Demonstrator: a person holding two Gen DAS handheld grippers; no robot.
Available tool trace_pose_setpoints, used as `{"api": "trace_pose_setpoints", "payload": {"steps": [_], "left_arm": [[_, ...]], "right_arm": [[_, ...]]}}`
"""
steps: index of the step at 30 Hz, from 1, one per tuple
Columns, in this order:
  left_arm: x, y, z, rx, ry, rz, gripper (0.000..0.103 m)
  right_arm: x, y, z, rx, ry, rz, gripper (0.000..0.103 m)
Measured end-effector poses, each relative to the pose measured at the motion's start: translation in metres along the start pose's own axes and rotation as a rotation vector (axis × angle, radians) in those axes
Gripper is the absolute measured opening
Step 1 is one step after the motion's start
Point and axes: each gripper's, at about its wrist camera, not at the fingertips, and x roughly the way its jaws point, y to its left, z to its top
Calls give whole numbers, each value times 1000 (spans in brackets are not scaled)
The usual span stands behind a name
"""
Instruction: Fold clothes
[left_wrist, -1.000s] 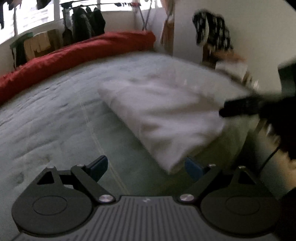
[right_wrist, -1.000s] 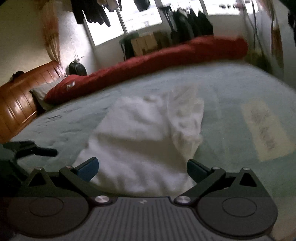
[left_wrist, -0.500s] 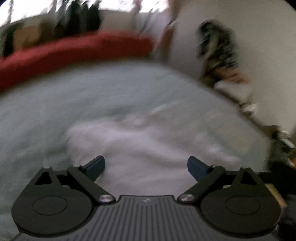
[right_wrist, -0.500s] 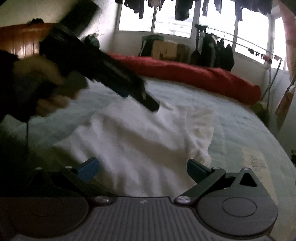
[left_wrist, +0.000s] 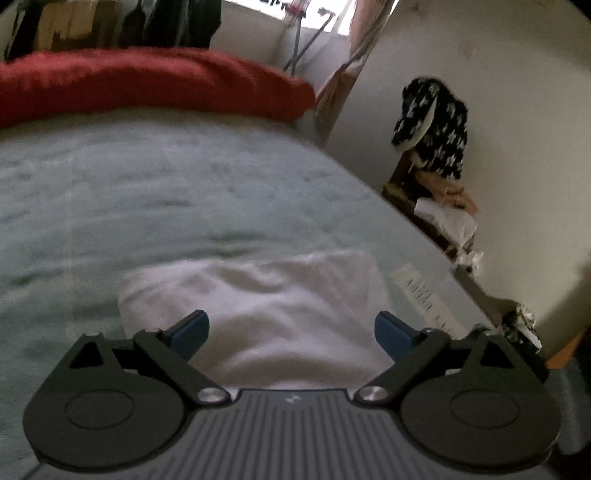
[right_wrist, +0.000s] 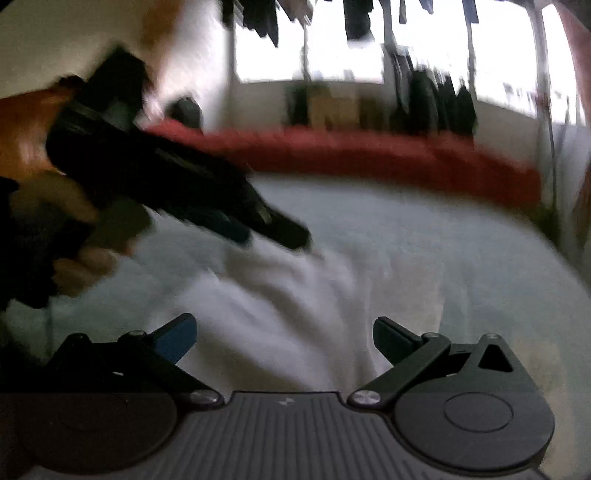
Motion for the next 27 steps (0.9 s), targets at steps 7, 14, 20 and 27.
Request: {"api": "trace_pose_setpoints", "payload": {"steps": [7,14,20,27], "left_arm": [[5,-4,15,32,0,-39,96],[16,12,26,-33,12,-75,97],[50,32,32,-130,59,-18,97],[1,3,18,-116,37,-21,97]], "right_arm": [[-3,-18,3,18,19,25,103],[34,-42,40,-6,-6,63,103],[63,-68,25,139,84,61,103],[-7,-52,25,127,9,24,103]]}}
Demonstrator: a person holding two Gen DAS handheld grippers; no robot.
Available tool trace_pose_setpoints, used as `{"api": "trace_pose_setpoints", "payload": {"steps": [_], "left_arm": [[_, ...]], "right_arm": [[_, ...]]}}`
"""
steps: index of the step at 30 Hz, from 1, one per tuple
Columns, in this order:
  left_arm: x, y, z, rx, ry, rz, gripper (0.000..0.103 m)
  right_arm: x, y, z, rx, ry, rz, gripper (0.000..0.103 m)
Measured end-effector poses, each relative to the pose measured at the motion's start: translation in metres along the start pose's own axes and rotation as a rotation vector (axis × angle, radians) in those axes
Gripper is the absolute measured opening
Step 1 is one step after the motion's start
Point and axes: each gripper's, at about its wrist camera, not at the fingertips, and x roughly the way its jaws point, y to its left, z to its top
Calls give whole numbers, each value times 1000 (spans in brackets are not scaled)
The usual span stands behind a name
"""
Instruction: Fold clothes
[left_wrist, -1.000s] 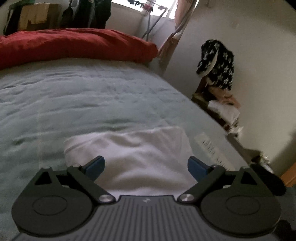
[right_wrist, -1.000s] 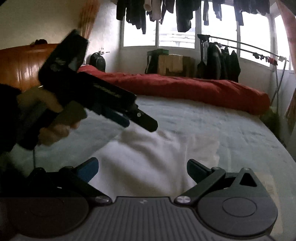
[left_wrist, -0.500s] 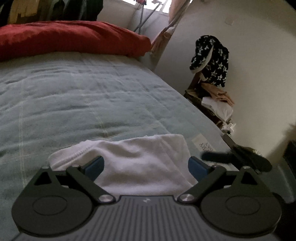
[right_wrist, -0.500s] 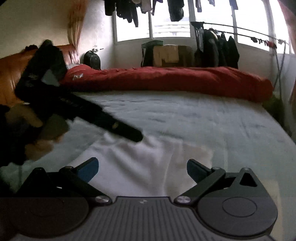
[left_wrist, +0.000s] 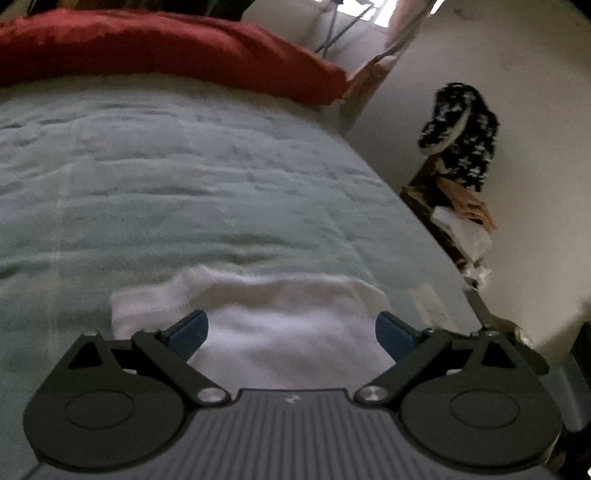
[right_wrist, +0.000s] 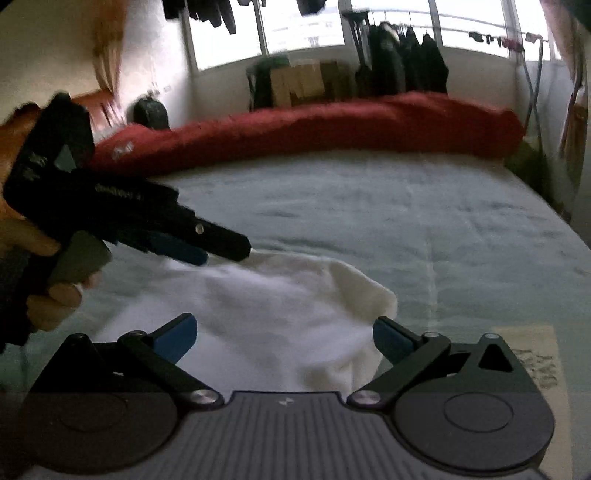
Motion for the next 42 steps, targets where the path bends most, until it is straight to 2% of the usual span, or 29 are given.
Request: {"api": "trace_pose_setpoints", "payload": {"steps": [3,5,8,10,12,16,18,19,22,26,29,34,38,42], "left_arm": [[-30,-9,-25,-29,13,-40,97],[-43,-13,-46,-48,7,-73,98],[-39,-13,-70,-78,21,-64,99],[-28,-4,-78,-128,34,-54,98],[-36,-4,-80,-182,0,-71,98],[-65,-26,-81,-149,-50,-129,99],[-65,-33,-88,-152,-20,-139,100],[-63,-33,-93,-157,3,-132,100],[-45,-32,-113,-180,84,-31,99],[-58,-38,-116,-167,57,-65,99],[-72,-51,-113,-122,28,-46,100],[-59,-41,-126,-190,101,-24,100],[-70,-43,-127,-184,58,-21,100],[-78,-45,-122,-170,10,-33,100]], "right_arm": [[-32,12,-11,12,-32,0,103],[-41,19,-23,25,-24,2,103],[-47,29,-40,42,7,11,103],[-51,35,-51,52,26,16,103],[-55,38,-53,48,34,10,103],[-67,37,-56,60,20,1,103],[-68,35,-59,72,19,0,103],[-68,35,-60,79,22,-2,103],[-62,34,-62,90,30,-13,103],[-64,41,-66,46,52,-34,103],[-70,43,-68,31,45,-22,103],[-71,44,-69,50,46,5,103],[-69,49,-72,41,67,0,103],[-71,56,-67,37,28,71,103]]}}
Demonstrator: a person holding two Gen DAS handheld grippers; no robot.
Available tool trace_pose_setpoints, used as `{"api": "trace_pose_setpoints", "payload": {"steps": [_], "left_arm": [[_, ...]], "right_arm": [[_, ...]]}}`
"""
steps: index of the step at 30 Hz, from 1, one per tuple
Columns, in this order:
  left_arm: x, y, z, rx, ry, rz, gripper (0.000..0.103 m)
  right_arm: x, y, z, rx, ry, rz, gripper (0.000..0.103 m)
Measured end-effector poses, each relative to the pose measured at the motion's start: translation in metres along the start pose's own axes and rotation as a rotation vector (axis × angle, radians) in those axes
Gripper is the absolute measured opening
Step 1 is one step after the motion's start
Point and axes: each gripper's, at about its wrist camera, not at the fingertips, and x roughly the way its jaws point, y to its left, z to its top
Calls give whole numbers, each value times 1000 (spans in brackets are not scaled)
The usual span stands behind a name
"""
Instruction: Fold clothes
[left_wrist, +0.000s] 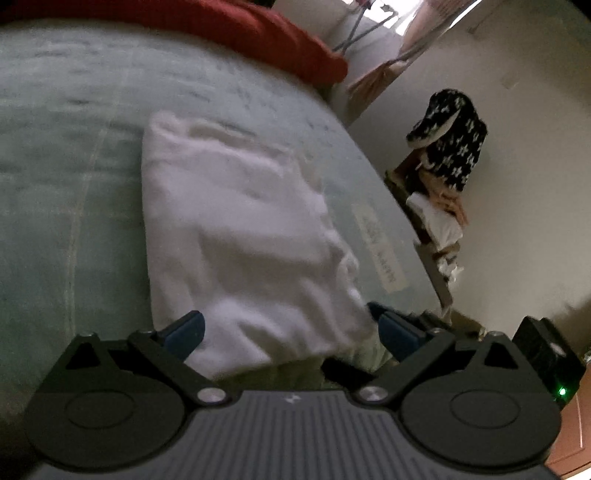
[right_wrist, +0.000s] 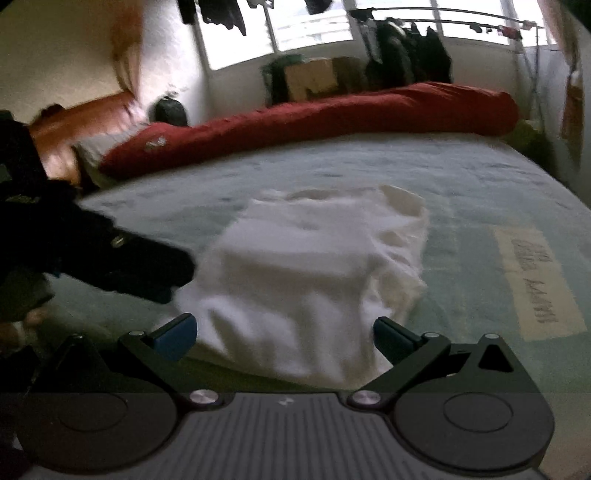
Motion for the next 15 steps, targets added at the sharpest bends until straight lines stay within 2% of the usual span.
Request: {"api": "trace_pose_setpoints", "payload": {"steps": [3,6,8,10,12,15], "left_arm": [[12,8,-5,-37,33,-3,100],[21,18,-9,-77,61,2,100],[17,18,-5,-77,45,-12,100],[10,15,4,-51,7,5,100],[5,11,15,-24,-29,28,100],[3,10,31,-14,-56,31,100]], "right_arm": [[12,2,-2,17,39,13,103],[19,-7,-8,34,90,-86,103],[10,-13,-7,48,58,-91,103],[0,-16,-1,51,18,-104,103],[-4,-15,6,40,-24,-83,103],[5,-12,19,23,-43,-27,103]]}}
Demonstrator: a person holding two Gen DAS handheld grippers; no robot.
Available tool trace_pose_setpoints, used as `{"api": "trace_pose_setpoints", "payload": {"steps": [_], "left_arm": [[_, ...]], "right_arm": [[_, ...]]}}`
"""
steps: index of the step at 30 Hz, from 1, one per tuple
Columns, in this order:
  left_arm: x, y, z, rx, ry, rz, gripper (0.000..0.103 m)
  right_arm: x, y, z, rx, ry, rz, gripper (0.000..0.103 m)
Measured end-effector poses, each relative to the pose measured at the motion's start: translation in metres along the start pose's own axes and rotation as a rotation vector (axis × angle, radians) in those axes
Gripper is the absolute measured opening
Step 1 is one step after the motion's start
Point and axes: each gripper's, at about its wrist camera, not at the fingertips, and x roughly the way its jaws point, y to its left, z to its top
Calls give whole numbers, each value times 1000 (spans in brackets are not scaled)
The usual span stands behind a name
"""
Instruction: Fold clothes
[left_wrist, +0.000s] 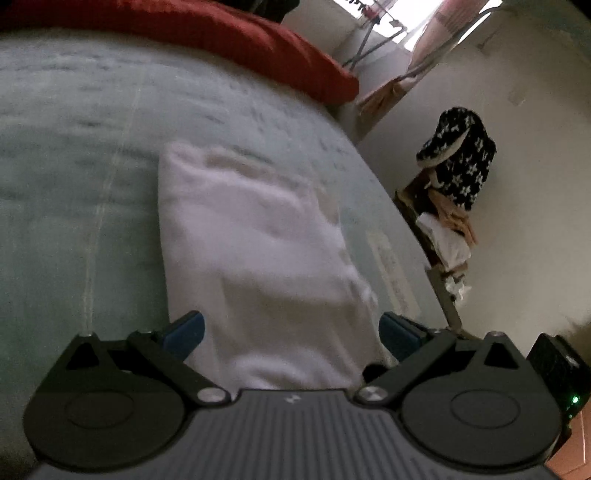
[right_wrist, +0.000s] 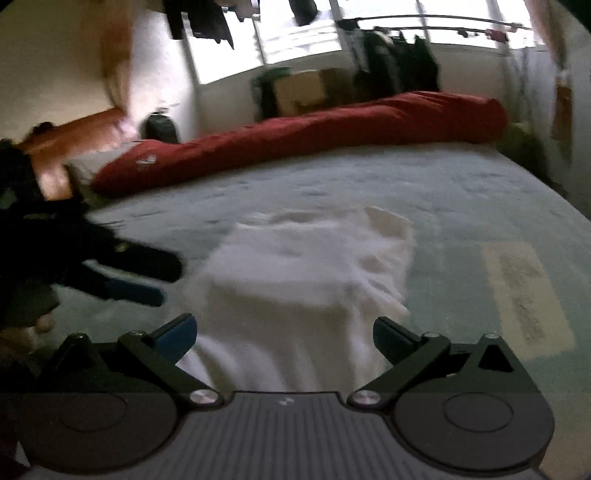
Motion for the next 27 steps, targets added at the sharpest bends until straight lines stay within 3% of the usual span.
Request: {"api": "trace_pose_setpoints", "payload": {"steps": [5,11,14,18,24,27], "left_arm": [[13,-5,23,27,-4,35,100],[42,1,29,32,37,51,100],[56,10,26,20,51,56,100],[46,12,30,11,12,24,100],[24,32,32,-45,-86,29,100],[23,52,28,-119,-83,11,100]], "right_arm": [[28,0,21,-4,15,48,103],[58,-17,20,68,77,32,103],[57,-24,13,90,63,62,103],[47,-32,14,120,46,100,103],[26,-71,23,305,7,145,103],[31,-98,20,432,47,149,103]]}}
